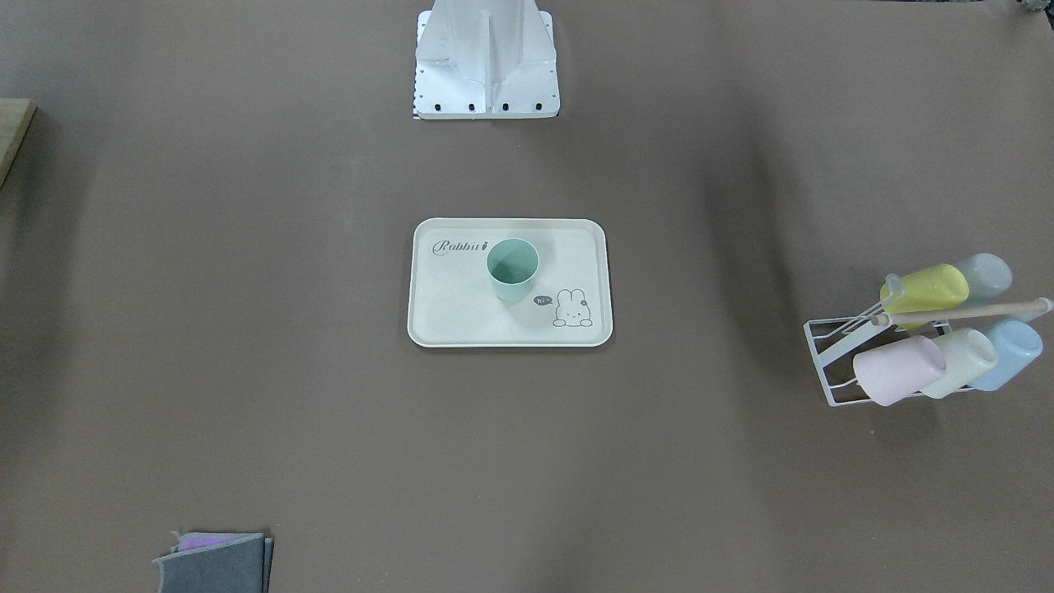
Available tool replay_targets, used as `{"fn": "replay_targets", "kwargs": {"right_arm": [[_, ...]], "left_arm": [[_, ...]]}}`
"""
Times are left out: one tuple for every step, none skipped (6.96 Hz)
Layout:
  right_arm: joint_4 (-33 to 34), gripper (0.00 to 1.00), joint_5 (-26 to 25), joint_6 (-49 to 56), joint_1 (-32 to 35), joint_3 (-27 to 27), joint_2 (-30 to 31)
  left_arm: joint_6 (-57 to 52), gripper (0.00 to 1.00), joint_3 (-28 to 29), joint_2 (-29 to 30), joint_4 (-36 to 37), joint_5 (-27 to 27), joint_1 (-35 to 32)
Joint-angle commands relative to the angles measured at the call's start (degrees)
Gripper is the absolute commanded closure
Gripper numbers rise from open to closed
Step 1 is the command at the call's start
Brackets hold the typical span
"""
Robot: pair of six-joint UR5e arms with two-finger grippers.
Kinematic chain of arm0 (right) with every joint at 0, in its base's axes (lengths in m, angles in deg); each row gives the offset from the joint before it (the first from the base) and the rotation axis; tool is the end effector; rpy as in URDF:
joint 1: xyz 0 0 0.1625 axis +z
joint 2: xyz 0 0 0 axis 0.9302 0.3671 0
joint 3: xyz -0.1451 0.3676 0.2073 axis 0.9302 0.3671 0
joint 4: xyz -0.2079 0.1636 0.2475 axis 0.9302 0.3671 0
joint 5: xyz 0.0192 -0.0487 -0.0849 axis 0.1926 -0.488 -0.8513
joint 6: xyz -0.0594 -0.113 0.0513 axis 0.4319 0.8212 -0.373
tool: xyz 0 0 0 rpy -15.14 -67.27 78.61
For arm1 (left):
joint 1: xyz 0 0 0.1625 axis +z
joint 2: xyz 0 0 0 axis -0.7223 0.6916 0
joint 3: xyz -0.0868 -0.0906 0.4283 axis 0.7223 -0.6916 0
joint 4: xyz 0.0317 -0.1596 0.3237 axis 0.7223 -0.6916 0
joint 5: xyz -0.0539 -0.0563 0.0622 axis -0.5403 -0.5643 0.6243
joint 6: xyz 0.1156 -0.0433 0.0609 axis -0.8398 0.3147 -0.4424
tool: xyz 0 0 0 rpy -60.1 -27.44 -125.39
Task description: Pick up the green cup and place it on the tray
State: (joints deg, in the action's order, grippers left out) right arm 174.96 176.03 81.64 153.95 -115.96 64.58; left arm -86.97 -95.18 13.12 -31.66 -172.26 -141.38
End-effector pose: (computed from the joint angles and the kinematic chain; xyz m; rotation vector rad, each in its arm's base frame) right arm 0.0109 -0.4167 0.6920 -0.0056 -0.7126 -0.2109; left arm -0.0678 -0.4046 0.6901 0.0880 0.8296 0.0723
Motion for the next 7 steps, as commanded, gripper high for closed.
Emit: {"fn": "replay_targets", "kwargs": {"right_arm": [[-0.05,0.0,0.24,-1.44,0.82,0.99,-0.06],[-0.05,0.0,0.24,-2.32,1.08,0.99,-0.06],[-0.14,0.0,0.24,-4.41,1.17,0.9,-0.24],[-0.23,0.0,0.24,-4.52,1.17,0.9,-0.24],[-0.23,0.0,0.24,-4.52,1.17,0.9,-0.24],[-0.23,0.0,0.24,-4.52,1.17,0.9,-0.24],[-0.31,0.0,0.15,-4.52,1.17,0.9,-0.24]], "left_arm": [[-0.04,0.01,0.15,-0.75,-0.02,0.13,0.04],[0.05,0.01,0.15,-0.75,0.07,0.83,0.04],[0.05,0.01,0.06,-0.92,0.07,0.84,0.04],[0.05,0.01,0.24,-0.92,0.15,0.75,0.04],[-0.04,0.01,0.15,-0.92,0.07,0.75,0.04],[0.05,0.01,0.15,-0.84,0.07,0.75,0.04],[0.05,0.01,-0.02,-0.75,-0.02,0.75,0.04]]}}
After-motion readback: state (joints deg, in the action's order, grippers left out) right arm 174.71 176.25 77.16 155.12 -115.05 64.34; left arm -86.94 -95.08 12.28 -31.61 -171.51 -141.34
